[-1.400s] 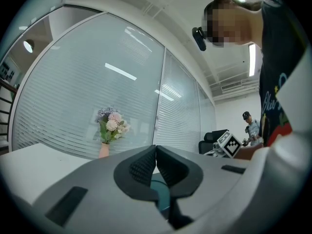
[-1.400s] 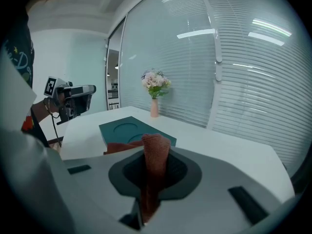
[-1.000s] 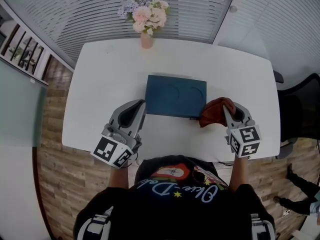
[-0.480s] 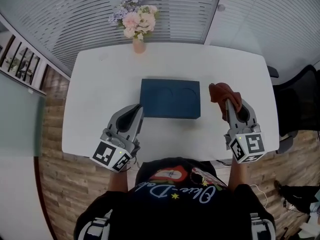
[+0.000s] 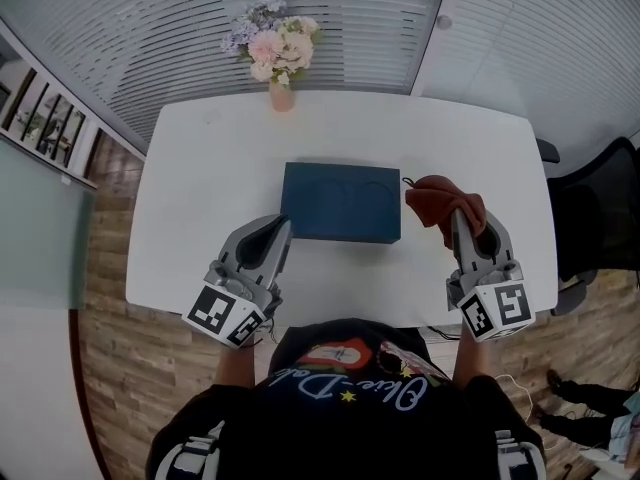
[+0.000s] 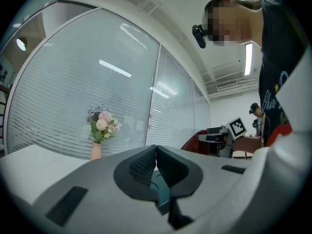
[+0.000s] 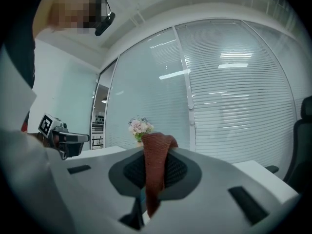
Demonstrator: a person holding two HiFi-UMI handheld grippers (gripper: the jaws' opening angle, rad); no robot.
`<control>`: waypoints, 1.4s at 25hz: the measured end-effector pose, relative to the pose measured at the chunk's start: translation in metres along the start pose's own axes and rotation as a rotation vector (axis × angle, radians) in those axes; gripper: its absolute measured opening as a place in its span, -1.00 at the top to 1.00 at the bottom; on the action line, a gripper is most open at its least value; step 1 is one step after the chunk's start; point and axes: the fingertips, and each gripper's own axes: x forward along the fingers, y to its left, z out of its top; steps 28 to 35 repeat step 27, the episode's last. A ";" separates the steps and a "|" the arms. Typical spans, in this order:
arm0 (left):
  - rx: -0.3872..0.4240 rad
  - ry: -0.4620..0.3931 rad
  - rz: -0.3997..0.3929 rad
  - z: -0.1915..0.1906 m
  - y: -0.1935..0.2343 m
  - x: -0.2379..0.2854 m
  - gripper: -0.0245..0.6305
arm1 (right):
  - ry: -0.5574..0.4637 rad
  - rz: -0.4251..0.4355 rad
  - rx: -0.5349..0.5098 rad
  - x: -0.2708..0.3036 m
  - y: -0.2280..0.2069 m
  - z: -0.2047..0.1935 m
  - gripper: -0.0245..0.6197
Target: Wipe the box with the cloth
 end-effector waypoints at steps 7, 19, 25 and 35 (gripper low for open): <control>-0.004 0.014 0.054 -0.001 -0.008 0.005 0.91 | 0.027 0.081 0.008 0.003 0.000 -0.003 0.84; -0.009 0.041 0.104 0.003 -0.055 0.006 0.91 | 0.042 0.206 0.031 -0.011 -0.002 -0.004 0.84; 0.002 0.049 0.122 0.007 -0.074 0.001 0.92 | 0.037 0.223 0.067 -0.022 -0.005 -0.007 0.84; 0.011 0.056 0.115 0.009 -0.083 0.002 0.91 | 0.031 0.227 0.072 -0.028 -0.005 -0.006 0.84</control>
